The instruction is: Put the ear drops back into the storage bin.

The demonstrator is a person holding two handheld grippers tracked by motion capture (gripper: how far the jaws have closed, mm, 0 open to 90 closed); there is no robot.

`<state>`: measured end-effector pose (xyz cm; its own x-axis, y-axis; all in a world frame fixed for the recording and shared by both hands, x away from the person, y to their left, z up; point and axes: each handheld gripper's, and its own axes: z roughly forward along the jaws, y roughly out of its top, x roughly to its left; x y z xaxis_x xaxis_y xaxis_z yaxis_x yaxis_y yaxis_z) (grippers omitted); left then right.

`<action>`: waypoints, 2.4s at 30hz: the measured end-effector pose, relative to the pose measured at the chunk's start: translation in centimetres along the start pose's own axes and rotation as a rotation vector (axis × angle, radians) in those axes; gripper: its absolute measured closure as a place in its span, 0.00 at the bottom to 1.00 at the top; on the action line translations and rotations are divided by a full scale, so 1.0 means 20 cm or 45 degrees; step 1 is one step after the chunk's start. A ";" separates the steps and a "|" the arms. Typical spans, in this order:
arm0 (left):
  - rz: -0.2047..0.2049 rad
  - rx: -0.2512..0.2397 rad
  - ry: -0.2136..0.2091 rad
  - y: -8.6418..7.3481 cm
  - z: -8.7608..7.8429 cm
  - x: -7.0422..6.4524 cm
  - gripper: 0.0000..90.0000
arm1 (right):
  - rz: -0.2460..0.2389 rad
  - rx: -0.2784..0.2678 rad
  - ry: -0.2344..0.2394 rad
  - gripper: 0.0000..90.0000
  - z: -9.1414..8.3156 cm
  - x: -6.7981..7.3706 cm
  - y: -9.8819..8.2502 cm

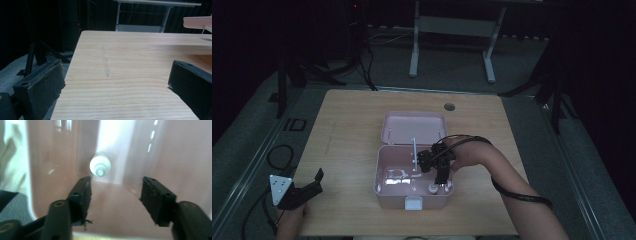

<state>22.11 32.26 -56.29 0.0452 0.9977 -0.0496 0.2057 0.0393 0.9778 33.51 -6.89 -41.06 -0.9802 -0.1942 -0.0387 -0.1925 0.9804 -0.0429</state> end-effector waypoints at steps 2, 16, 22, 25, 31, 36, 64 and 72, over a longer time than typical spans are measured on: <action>0.000 0.001 0.001 0.00 0.00 0.00 0.01 | 0.020 -0.042 -0.027 0.38 -0.05 0.00 -0.02; 0.004 0.002 0.003 0.00 0.00 0.00 0.00 | 0.086 -0.144 -0.022 0.15 -0.17 0.03 -0.21; 0.005 0.000 0.003 0.00 0.00 0.00 0.01 | 0.151 -0.155 -0.094 0.16 -0.13 0.01 -0.31; 0.005 -0.002 0.004 0.00 0.00 0.00 0.01 | 0.164 -0.150 -0.103 0.16 -0.12 0.01 -0.34; 0.006 0.002 0.004 0.00 0.00 0.00 0.01 | 0.263 -0.164 -0.145 0.16 -0.05 -0.02 -0.46; 0.005 0.002 0.004 0.00 0.00 0.00 0.01 | 0.355 -0.180 -0.169 0.16 0.05 -0.04 -0.55; 0.005 0.001 0.003 0.00 0.00 0.00 0.01 | 0.864 -0.575 -0.375 0.15 0.53 0.02 -0.84; 0.004 0.002 0.003 0.00 0.00 0.00 0.01 | 1.030 -0.740 -0.526 0.15 0.59 0.07 -0.93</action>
<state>22.09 32.25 -56.29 0.0432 0.9980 -0.0461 0.2069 0.0362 0.9777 36.23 -25.85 -52.07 -0.7560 0.6290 -0.1813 0.4064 0.6681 0.6233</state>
